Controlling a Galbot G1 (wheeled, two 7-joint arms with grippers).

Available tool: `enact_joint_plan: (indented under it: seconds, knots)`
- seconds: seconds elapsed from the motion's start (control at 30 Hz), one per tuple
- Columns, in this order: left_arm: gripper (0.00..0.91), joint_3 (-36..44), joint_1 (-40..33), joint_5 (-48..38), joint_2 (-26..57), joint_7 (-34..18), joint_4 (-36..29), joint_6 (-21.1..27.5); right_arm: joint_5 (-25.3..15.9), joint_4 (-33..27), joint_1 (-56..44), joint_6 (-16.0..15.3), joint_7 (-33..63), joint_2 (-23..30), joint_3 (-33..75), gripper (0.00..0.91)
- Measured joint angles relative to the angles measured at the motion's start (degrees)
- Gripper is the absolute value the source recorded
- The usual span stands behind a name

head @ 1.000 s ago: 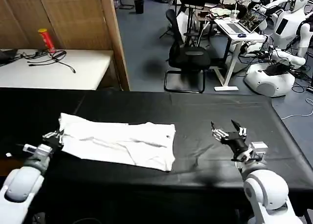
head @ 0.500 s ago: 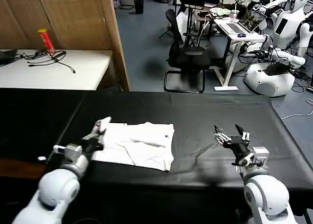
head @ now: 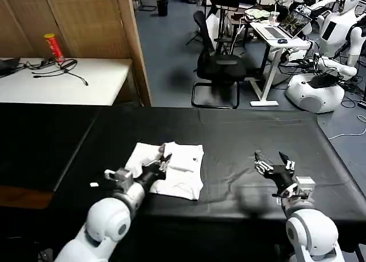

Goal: Fold and organize the clothes.

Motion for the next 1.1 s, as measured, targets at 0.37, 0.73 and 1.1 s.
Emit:
enact_joint_plan:
  seconds: [0.37,0.73,1.1]
  knots:
    - [0.419,1.9,0.0,3.3,-3.6,0.0,3.5,-0.7,0.1,-0.6,0.2,0.2,-1.5,-1.0,-0.9,0.878]
    - [0.878,4.7,1.7,5.0,-8.2,-0.9,6.0,-3.7,0.4,-2.6,1.5,1.1,-3.4,-3.0,-4.3,0.878]
    - [0.878,2.9,1.3,7.5,-10.2,0.8,2.8,-6.0,3.0,-6.2,6.2,2.0,-7.1,-5.8,-12.3,0.878]
